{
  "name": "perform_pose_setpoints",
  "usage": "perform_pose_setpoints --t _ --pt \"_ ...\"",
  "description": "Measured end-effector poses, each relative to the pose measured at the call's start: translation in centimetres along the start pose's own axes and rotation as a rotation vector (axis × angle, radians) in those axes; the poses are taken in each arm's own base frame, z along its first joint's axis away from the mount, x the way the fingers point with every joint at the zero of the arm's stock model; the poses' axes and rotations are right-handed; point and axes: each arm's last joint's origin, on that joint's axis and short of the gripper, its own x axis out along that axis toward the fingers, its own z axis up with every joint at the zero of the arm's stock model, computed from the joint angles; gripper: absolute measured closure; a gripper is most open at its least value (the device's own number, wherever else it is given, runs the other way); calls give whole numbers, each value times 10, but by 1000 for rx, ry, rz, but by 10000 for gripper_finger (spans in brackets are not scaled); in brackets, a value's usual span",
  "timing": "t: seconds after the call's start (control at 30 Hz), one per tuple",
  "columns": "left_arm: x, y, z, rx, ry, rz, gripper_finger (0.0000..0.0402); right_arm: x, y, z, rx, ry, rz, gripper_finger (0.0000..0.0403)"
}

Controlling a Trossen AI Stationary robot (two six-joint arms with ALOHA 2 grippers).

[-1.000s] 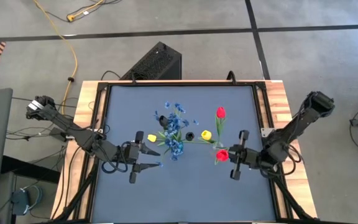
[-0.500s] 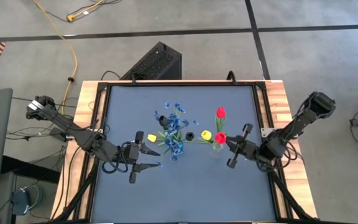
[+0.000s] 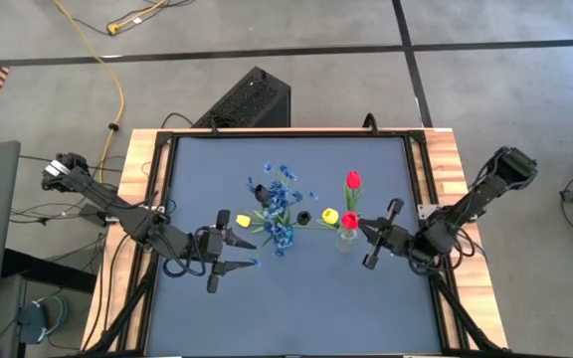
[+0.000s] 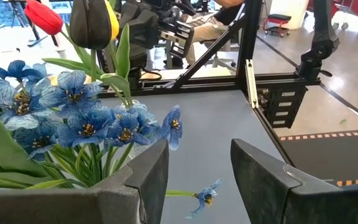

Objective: Sort flowers into vase by color
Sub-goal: Put the red flower into the transparent vase, then put the yellow flower into the transparent vase

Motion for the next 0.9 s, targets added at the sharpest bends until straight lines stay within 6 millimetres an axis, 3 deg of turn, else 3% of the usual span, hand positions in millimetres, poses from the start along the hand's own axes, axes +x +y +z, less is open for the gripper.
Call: perform_pose_setpoints --t 0.1,0.57,0.9 --pt "0 0 0 -5 4 1 237 0 1 -4 7 36 -27 374" --pt "0 0 -1 -22 6 2 237 -2 -1 -6 31 99 -129 230" --pt "-1 2 -14 -47 137 15 237 -32 2 29 125 151 -153 168"
